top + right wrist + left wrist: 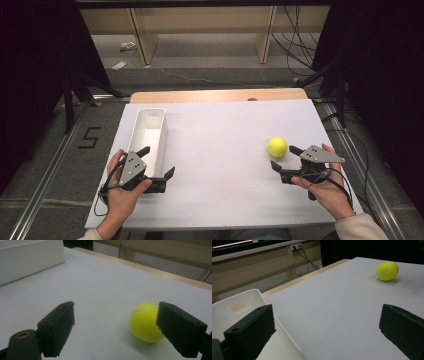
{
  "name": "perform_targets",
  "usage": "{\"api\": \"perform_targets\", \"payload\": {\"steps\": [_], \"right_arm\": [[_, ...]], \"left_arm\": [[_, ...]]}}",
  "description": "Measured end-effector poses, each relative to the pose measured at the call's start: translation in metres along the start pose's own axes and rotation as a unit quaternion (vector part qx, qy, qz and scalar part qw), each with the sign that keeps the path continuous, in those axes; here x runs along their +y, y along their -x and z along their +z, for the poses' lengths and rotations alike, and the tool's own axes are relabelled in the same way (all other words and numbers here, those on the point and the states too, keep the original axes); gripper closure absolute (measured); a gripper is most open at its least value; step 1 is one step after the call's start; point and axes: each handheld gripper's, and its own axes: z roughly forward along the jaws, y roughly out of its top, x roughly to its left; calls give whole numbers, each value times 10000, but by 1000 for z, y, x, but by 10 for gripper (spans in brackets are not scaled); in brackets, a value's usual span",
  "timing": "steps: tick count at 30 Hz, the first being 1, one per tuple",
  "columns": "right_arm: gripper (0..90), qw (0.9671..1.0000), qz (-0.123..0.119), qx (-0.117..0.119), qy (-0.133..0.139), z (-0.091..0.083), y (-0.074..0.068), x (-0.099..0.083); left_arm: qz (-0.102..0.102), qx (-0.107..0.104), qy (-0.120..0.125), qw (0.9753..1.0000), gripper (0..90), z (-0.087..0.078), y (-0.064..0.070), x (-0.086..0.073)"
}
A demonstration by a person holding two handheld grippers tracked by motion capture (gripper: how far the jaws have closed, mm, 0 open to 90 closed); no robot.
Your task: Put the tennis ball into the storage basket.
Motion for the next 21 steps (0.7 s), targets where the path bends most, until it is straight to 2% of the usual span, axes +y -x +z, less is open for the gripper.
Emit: {"api": "perform_targets", "payload": {"steps": [11, 21], "right_arm": [[157, 9997, -27, -243, -1, 2, 6, 2], [156, 9992, -28, -394, -111, 17, 16, 5]], "left_arm": [[7, -8, 32, 10000, 0, -2, 1, 1], [35, -10, 59, 10000, 0, -3, 1, 2]]}}
